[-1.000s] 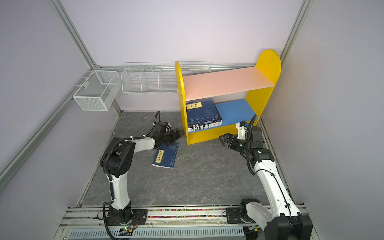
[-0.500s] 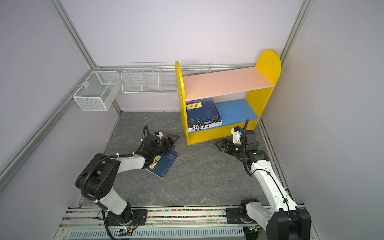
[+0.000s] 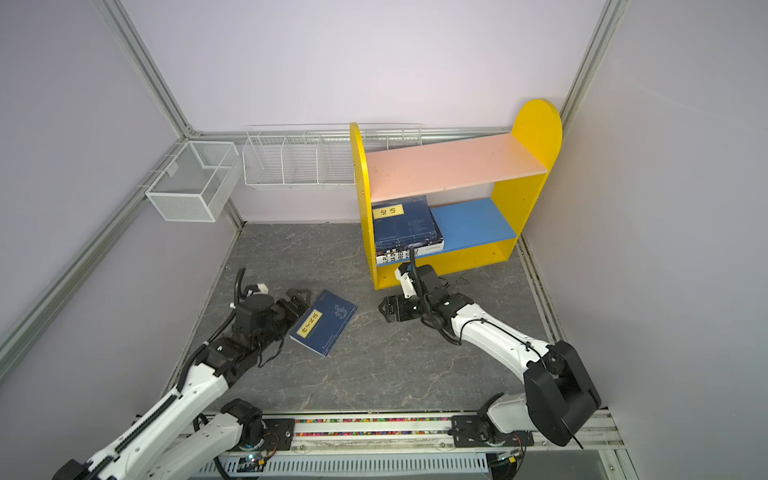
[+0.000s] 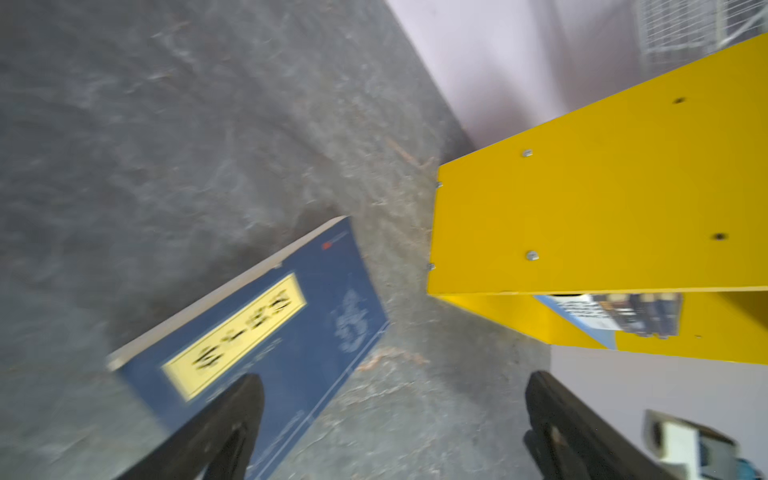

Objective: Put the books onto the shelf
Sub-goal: 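Lower both grippers onto opposite edges of the last blue book on the table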

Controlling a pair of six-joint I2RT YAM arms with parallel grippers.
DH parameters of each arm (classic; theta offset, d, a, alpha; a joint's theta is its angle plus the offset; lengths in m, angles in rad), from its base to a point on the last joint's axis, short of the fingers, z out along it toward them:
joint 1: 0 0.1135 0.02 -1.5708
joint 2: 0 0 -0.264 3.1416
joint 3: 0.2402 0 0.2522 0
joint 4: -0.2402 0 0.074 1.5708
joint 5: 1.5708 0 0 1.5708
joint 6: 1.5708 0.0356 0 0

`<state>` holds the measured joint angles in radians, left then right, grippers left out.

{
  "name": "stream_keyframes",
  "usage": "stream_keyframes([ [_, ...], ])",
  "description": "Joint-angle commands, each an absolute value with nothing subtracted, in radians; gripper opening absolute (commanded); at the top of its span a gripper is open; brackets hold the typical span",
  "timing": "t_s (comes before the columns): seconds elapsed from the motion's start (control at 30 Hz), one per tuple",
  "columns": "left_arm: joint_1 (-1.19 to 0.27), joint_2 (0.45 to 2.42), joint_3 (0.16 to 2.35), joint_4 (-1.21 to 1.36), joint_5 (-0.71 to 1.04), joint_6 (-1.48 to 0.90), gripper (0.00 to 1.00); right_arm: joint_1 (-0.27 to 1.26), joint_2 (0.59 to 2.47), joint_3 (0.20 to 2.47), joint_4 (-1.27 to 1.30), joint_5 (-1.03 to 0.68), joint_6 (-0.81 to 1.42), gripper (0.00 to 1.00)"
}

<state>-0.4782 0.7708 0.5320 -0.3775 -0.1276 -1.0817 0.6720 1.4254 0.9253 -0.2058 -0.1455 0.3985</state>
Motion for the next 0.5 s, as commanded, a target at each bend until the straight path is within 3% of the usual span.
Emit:
stream_keyframes([
  [0.0, -0.479, 0.698, 0.439, -0.578, -0.161, -1.146, 0.99, 0.747, 1.506, 0.997, -0.113, -0.007, 0.328, 0.88],
  [0.23, -0.479, 0.645, 0.323, -0.514, -0.105, -1.23, 1.0, 0.831, 1.746, 1.182, -0.115, 0.053, 0.303, 0.88],
  [0.47, -0.479, 0.82, 0.309, -0.318, -0.07, -1.217, 1.0, 0.837, 1.958, 1.319, -0.068, -0.047, 0.298, 1.0],
])
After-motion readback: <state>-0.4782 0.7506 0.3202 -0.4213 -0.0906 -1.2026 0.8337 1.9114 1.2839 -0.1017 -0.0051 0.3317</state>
